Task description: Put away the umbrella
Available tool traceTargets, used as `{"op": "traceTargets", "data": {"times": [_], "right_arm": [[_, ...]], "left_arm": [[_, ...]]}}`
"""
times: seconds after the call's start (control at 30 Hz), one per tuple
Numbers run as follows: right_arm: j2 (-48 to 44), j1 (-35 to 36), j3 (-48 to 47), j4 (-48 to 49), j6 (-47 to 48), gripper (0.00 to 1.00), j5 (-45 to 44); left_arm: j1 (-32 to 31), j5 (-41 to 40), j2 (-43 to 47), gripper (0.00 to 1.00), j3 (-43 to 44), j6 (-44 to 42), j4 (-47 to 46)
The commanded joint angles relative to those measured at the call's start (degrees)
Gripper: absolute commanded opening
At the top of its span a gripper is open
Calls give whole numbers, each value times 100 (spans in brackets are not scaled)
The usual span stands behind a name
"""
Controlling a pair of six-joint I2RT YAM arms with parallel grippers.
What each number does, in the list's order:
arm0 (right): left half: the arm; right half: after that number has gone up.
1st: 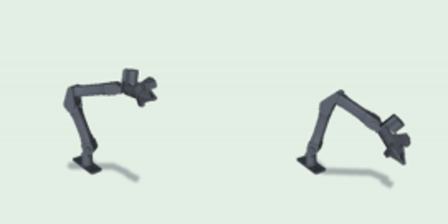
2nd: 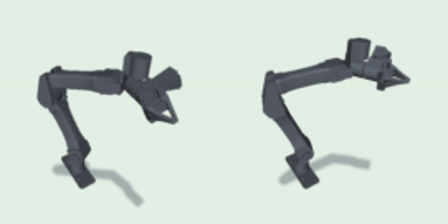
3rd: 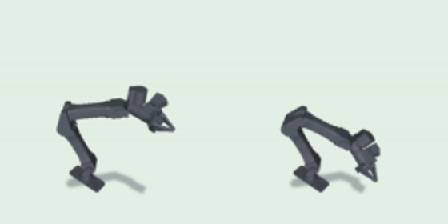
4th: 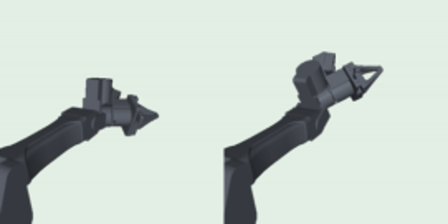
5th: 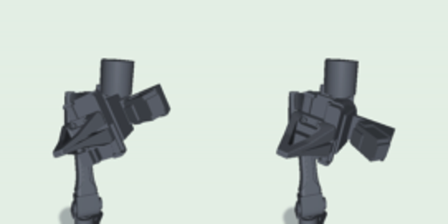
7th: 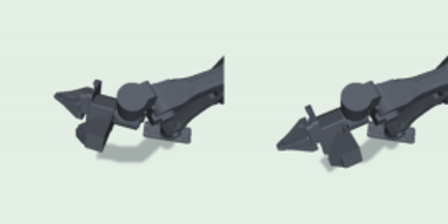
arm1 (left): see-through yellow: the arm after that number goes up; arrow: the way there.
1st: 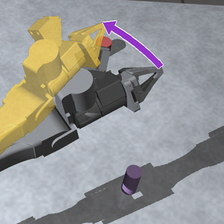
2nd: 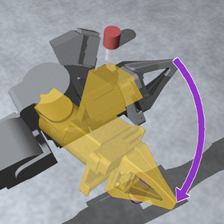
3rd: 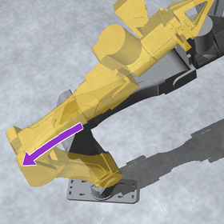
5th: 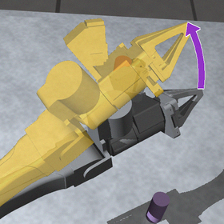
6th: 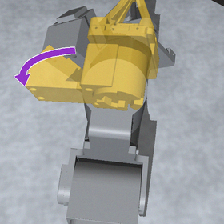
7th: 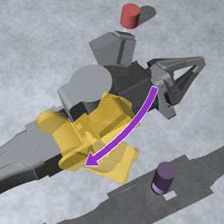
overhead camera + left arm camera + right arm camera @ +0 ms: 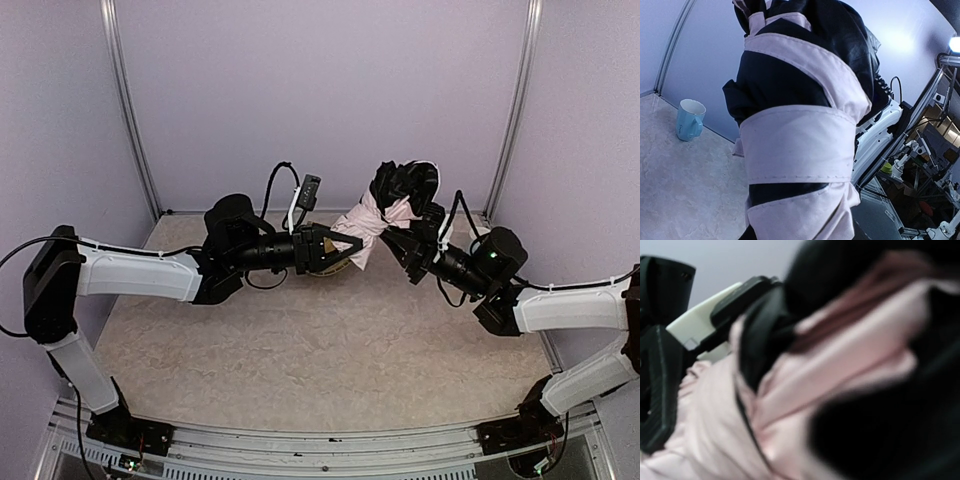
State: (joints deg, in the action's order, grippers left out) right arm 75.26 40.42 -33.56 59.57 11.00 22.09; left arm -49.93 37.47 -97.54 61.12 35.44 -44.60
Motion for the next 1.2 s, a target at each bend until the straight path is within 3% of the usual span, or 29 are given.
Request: {"op": "traceTargets", "data": {"times": [0.0,0.2,0.5,0.67,0.9,1.07,1.17], "right_arm": [[-209,115,-97,424,-337,24,93],[-91,115,-196,248,-540,19,-465],[-116,99,-401,-301,-545,21,-710],[-91,71,-469,-596,-460,30,-726],[-123,53,-495,-707,-378,32,-840],[-50,-22,-525,-859,-440,46,-1121],[-17,-48,-543,-923,-463,48,-1300]], "left_arm": [[-320,550,-168,0,-66,-83,252],[-431,567,-77,0,94,-471,574],[-438,506,125,0,-67,-779,781],[-438,528,217,0,-96,-958,938],[-438,592,253,0,-89,-1108,1090],[-438,606,303,0,-98,-1136,1098],[-433,550,313,0,-130,-1096,1063]]}}
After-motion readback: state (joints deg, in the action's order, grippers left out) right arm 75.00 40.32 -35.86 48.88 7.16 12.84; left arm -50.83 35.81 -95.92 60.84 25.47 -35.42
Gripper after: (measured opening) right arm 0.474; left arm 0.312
